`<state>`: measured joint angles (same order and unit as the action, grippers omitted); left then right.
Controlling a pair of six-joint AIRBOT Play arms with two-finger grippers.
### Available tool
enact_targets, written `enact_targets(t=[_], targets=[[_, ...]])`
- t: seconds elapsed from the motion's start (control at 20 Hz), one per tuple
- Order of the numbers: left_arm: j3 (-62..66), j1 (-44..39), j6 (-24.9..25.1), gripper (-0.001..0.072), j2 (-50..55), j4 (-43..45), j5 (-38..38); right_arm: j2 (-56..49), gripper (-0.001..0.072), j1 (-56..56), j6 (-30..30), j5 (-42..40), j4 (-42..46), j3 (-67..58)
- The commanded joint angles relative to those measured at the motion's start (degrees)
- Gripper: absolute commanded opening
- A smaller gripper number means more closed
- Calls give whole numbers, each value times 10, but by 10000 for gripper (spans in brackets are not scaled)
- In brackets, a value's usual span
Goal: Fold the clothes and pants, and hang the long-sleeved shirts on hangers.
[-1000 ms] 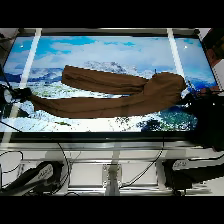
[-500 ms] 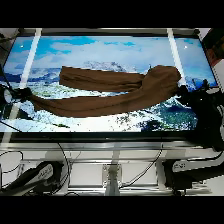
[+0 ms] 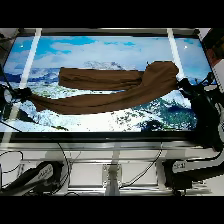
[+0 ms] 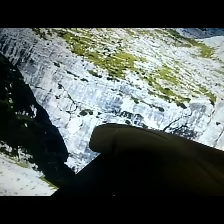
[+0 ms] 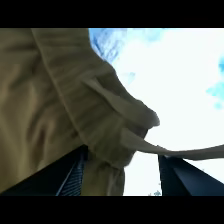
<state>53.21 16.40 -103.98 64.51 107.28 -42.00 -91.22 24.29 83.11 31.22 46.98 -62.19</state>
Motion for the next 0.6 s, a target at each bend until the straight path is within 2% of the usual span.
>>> enact_targets(t=[0.0, 0.05, 0.15, 0.4, 0.55], targets=[[0, 0, 0, 20, 0, 0, 0, 0, 517, -2, -1, -13, -24, -2], [0, 0, 0, 20, 0, 0, 0, -1, 518, -2, -1, -8, -33, -2], [0, 0, 0, 20, 0, 0, 0, -3, 595, -2, 2, 7, -46, -2], [0, 0, 0, 20, 0, 0, 0, -25, 591, -4, 112, 44, -21, -2], [0, 0, 0, 20, 0, 0, 0, -45, 551, -14, 123, 21, -22, -2]])
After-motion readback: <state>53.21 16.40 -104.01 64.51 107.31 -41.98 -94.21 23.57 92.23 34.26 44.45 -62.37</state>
